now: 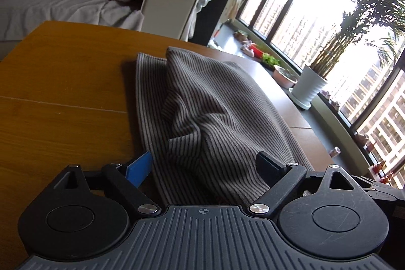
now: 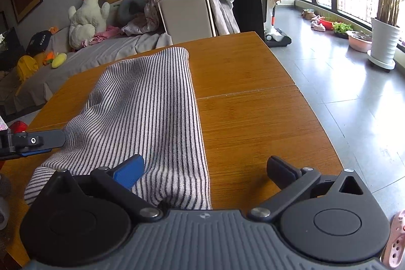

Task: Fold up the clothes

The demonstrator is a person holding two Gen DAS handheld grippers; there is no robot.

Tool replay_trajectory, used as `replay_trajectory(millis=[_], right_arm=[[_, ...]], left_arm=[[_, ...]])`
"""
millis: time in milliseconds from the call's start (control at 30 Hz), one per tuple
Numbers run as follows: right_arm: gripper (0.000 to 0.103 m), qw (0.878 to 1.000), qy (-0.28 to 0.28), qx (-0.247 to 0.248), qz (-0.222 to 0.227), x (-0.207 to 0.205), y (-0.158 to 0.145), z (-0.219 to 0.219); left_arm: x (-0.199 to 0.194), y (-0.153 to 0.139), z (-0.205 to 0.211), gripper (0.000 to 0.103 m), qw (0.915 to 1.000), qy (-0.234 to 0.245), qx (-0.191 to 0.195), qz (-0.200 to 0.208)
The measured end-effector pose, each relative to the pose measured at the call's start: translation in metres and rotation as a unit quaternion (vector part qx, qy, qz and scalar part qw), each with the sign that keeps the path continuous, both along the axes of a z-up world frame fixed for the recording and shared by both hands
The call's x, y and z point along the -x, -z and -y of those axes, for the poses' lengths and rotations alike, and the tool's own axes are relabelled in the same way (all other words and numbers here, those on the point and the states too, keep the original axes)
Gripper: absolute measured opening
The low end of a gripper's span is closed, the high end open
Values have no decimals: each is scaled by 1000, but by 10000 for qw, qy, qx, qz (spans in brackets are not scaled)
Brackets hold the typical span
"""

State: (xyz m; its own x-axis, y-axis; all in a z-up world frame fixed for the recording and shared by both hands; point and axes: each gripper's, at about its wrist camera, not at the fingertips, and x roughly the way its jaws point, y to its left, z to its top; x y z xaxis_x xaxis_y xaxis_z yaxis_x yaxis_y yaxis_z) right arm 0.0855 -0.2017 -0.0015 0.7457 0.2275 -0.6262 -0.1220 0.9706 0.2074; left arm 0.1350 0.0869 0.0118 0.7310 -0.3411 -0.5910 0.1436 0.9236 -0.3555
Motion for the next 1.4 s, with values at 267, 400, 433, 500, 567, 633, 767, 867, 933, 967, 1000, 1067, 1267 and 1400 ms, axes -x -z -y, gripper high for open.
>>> replay_trajectory(millis=[267, 400, 433, 500, 567, 633, 767, 867, 933, 967, 1000, 1067, 1267, 1400], right_arm=[[103, 9938, -279, 986, 434, 31, -6, -22], [103, 9922, -453, 891, 741, 43, -17, -26], [103, 9916, -497, 867, 818, 46, -20, -27], [103, 9902, -583, 819, 971, 51, -26, -29], [103, 9884, -670, 771, 1124, 57, -32, -31], [103, 9863, -756, 722, 1276, 63, -38, -33], [103, 9811, -928, 624, 1579, 75, -49, -37], [103, 9787, -1104, 832, 1517, 68, -41, -53], [95, 9778, -1307, 1118, 1197, 59, -27, -64], [91, 9768, -1438, 1255, 970, 56, -16, -68], [89, 9780, -1443, 1202, 909, 56, -11, -67], [89, 9808, -1418, 1046, 838, 56, -4, -63], [89, 9557, -2052, 1923, 875, 82, -10, -57], [55, 9417, -2130, 2305, 1210, 110, -13, -52]], left_arm=[[23, -10, 11, 96, 9994, 52, -321, 125], [30, -13, 15, 97, 9987, 115, -431, 231], [30, -13, 15, 97, 9987, 141, -437, 241], [32, -14, 15, 98, 9983, 187, -477, 269], [32, -14, 15, 98, 9979, 216, -534, 293], [36, -12, 15, 98, 9969, 265, -656, 334], [46, -5, 15, 99, 9938, 372, -988, 361], [54, 0, 13, 100, 9930, 478, -1037, 307], [61, 1, 12, 100, 9920, 527, -1106, 305], [64, 1, 11, 100, 9917, 530, -1131, 318], [66, 1, 10, 100, 9915, 528, -1143, 327], [72, -2, 6, 100, 9918, 478, -1130, 356], [83, -8, -9, 101, 9895, 310, -1337, 452], [88, -10, -19, 101, 9901, 237, -1314, 430]])
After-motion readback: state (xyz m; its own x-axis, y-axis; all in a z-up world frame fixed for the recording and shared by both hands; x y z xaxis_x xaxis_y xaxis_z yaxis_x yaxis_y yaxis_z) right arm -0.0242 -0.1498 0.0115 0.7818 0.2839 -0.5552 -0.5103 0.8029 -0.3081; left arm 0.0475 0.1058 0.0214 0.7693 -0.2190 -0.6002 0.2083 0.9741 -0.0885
